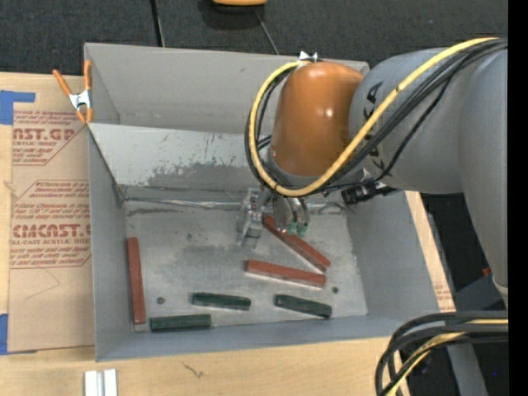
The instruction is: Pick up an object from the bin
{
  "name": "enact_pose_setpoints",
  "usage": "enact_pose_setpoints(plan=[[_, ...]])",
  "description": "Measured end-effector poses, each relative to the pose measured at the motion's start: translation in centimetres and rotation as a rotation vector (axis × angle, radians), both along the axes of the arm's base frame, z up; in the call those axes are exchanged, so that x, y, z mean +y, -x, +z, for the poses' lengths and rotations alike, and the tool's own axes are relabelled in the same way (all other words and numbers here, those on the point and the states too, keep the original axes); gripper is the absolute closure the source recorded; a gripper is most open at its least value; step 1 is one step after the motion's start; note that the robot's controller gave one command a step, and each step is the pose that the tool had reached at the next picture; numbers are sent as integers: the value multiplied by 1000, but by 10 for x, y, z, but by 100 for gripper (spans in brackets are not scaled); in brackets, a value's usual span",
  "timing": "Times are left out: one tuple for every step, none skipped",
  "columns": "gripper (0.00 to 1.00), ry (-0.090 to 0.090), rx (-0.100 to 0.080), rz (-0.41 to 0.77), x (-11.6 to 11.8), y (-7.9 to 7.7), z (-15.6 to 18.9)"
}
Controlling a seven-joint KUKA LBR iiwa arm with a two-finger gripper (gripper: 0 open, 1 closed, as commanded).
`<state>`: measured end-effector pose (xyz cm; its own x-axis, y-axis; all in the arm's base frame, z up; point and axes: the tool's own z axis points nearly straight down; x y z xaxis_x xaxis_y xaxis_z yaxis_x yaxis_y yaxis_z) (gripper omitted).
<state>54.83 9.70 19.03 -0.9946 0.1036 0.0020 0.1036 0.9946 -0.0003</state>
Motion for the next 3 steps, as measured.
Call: enact_pose_setpoints(plan=[[0, -1, -4, -168, 10, -13, 11], [0, -1, -3, -250, 17, -18, -7], [0, -3, -14, -222, 14, 10, -33]])
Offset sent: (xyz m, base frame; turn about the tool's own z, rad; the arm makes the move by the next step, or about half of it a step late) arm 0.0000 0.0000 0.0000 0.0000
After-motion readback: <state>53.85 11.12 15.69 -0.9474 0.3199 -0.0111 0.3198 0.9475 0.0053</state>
